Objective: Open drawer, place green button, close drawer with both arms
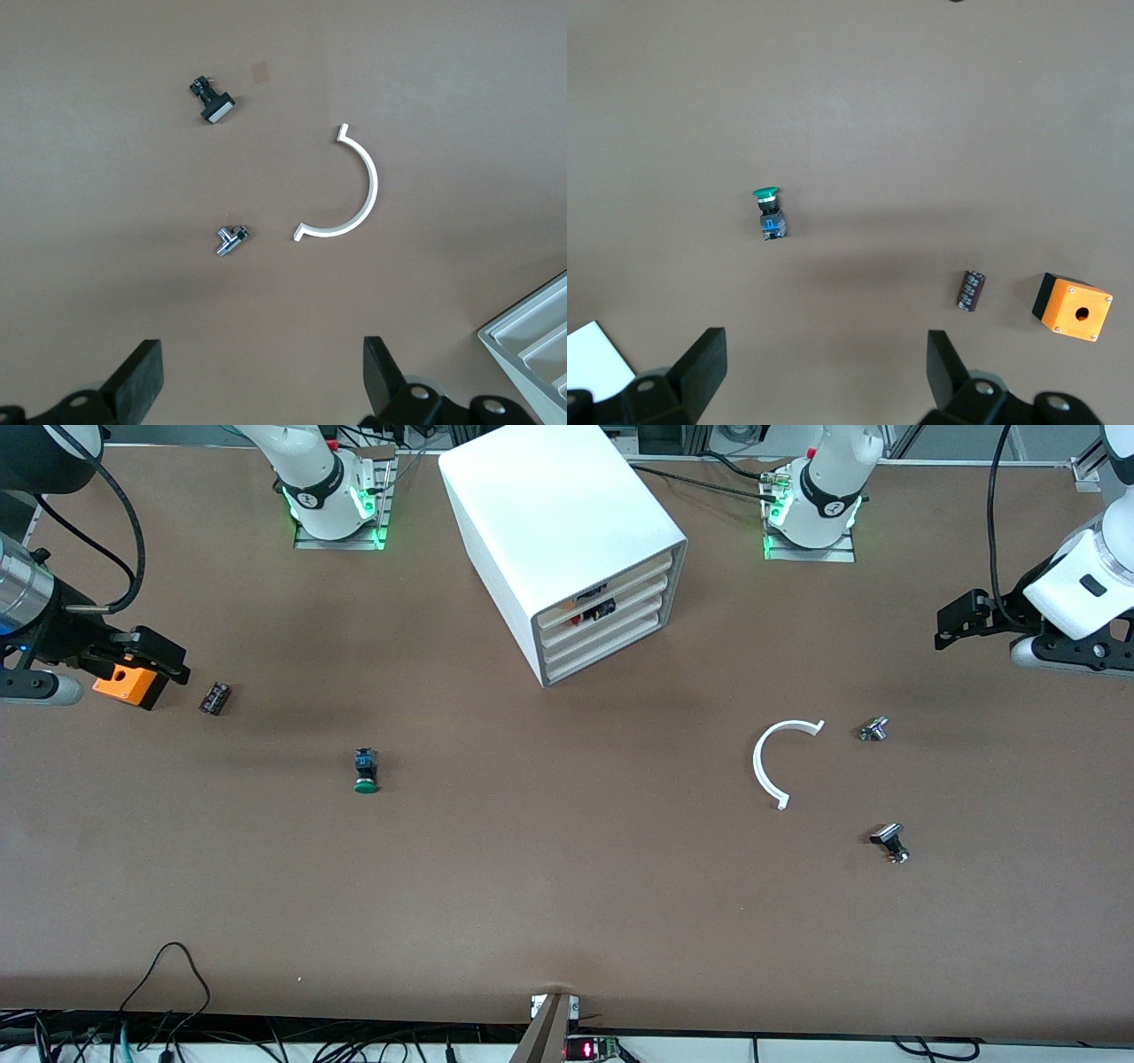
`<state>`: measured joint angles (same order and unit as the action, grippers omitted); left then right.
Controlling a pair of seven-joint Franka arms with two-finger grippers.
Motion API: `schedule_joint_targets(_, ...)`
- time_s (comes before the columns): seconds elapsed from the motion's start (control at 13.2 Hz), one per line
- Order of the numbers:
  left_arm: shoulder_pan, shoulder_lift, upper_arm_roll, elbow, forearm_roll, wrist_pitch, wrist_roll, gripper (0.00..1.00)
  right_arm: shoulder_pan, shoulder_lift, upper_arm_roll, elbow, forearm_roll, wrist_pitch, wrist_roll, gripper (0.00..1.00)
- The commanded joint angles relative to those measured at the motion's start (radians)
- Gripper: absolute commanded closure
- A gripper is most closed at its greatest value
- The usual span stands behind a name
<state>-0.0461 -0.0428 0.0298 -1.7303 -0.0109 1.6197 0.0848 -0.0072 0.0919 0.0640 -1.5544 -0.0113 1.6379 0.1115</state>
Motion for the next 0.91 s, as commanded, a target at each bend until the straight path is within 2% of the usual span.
schedule_joint_targets(0.0,-0.006,0.017,-0.001,0.035,0.008,-0.026,-0.014,0.01,-0.01,-0.018,0.013,-0.012,0.014,-0.02,-0.019,0.0)
schedule_joint_targets(0.3,-0.005,0.017,-0.001,0.035,0.0,-0.026,-0.014,0.01,0.004,0.046,0.02,-0.056,0.027,-0.013,-0.123,0.0)
schedule_joint_targets(0.53,-0.005,0.027,-0.001,0.035,-0.021,-0.027,-0.01,0.01,0.006,0.112,0.019,-0.094,0.111,0.017,-0.113,0.0)
schedule_joint_targets(0.84,0.006,0.032,0.001,0.037,-0.155,-0.108,-0.005,0.01,0.012,0.193,0.019,-0.13,0.122,0.104,-0.115,0.0)
